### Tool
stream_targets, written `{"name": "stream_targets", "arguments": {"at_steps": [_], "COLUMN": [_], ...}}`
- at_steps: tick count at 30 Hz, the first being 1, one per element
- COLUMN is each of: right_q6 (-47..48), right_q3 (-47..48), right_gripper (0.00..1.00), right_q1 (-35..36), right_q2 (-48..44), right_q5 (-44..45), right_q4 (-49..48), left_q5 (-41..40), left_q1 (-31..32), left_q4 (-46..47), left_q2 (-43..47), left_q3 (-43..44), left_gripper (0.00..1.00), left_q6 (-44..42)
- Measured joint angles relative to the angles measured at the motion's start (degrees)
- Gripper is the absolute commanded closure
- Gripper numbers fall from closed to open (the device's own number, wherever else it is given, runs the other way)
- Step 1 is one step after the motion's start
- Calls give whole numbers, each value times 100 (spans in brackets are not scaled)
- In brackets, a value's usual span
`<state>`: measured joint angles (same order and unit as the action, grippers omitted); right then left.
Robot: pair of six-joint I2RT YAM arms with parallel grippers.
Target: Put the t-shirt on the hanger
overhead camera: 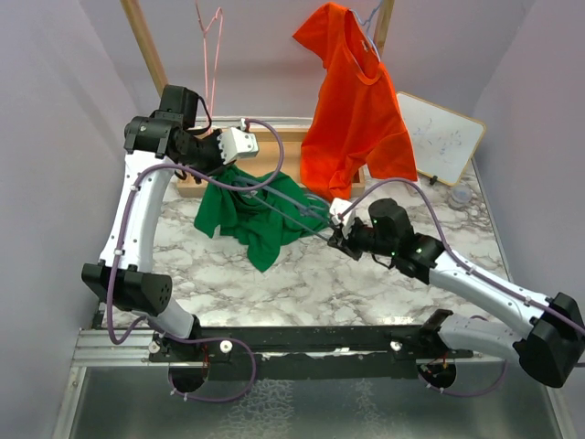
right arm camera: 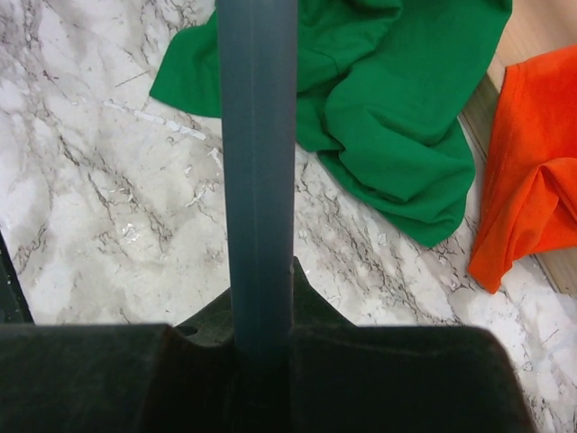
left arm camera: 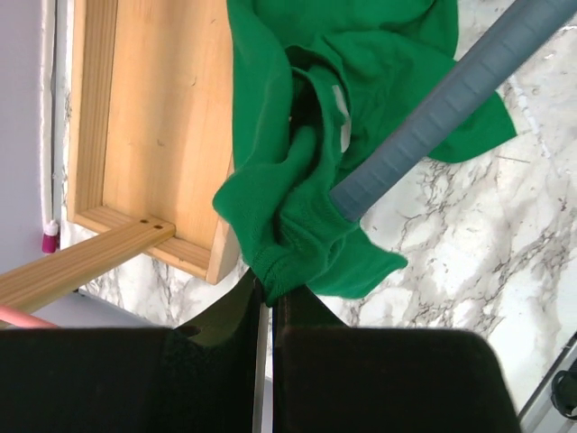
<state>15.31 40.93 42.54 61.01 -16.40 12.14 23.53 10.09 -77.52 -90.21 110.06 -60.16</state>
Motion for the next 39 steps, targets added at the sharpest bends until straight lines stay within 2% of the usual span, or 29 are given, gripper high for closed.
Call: {"name": "stream_targets", "arguments": {"at_steps": [19, 31, 39], "right_q6": [50, -9, -24], "right_q3": [223, 903, 940], "right_gripper": [99, 99, 99], "right_q1": [0, 0, 0], "right_q2": [1246, 2463, 2588], "right_q5": [573, 789, 881], "right_q4": [-372, -723, -741], "left_q5": [503, 839, 946], "left_q1": [0, 17, 20], "left_q4": [-308, -308, -175], "left_q2": [81, -142, -140], "left_q3": [85, 105, -48], "left_gripper": [100, 100, 100], "left_q6": [396, 610, 782]}}
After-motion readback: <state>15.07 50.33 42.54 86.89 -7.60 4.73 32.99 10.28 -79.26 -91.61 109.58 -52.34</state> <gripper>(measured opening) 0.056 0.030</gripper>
